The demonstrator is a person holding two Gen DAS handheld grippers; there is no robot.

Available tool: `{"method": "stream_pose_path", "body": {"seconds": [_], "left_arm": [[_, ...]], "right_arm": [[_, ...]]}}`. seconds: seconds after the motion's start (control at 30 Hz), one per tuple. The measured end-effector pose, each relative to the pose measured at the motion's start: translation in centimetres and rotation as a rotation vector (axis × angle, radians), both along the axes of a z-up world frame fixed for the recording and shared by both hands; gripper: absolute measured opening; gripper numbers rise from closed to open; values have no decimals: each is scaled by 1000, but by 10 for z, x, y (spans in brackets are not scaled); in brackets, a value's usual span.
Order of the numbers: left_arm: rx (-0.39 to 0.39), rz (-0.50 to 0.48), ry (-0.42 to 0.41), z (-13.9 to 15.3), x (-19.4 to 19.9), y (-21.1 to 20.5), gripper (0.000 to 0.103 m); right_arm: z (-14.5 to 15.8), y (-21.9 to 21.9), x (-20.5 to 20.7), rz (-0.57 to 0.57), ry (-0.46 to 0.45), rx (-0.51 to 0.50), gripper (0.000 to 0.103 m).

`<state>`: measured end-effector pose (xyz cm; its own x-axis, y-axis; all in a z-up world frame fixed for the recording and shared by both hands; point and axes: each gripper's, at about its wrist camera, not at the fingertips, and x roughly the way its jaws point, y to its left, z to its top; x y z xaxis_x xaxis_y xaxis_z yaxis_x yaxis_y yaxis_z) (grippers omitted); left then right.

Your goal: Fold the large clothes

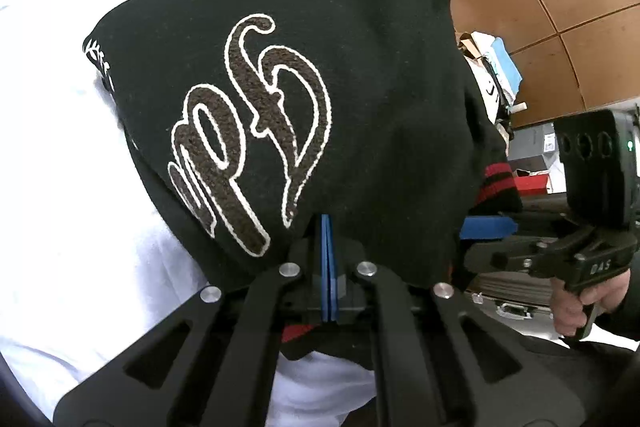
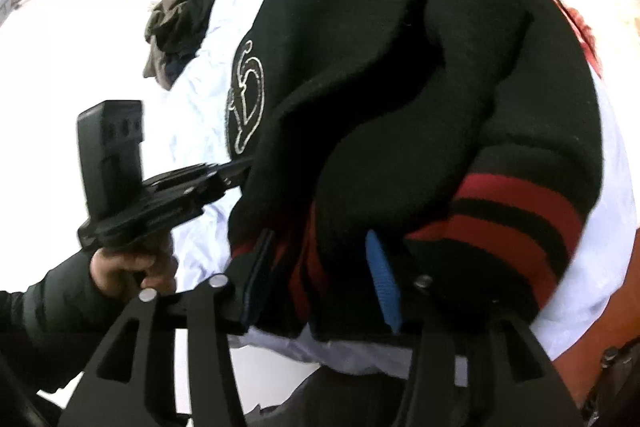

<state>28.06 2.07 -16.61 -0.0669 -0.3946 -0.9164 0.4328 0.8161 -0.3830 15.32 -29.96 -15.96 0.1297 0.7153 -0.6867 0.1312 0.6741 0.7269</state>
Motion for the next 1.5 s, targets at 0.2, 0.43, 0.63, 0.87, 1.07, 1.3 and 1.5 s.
{"method": "stream_pose_path", "body": {"seconds": [0.2, 0.43, 0.63, 0.87, 1.07, 1.3, 1.5], "left_arm": [[-32, -3, -34, 29, -1, -2, 16], [-20, 45, -109, 56, 29, 16, 60], [76, 192, -160, 50, 90, 59, 74], [58, 238, -103, 6, 148, 96, 74], [-1, 186, -137, -23, 161, 75, 88], [-197, 60, 85, -55, 193, 84, 88], [-260, -49, 204, -64, 194, 76, 88]], "right_arm": [[28, -22, 5, -47, -57, -3, 49], [34, -90, 45, -156, -89, -166, 66], [-15, -102, 85, -129, 18, -177, 69], [-37, -102, 84, -97, 45, -111, 78], [-44, -102, 71, -122, 63, -60, 81], [-60, -96, 63, -183, 77, 7, 89], [-58, -93, 61, -205, 77, 23, 90]]}}
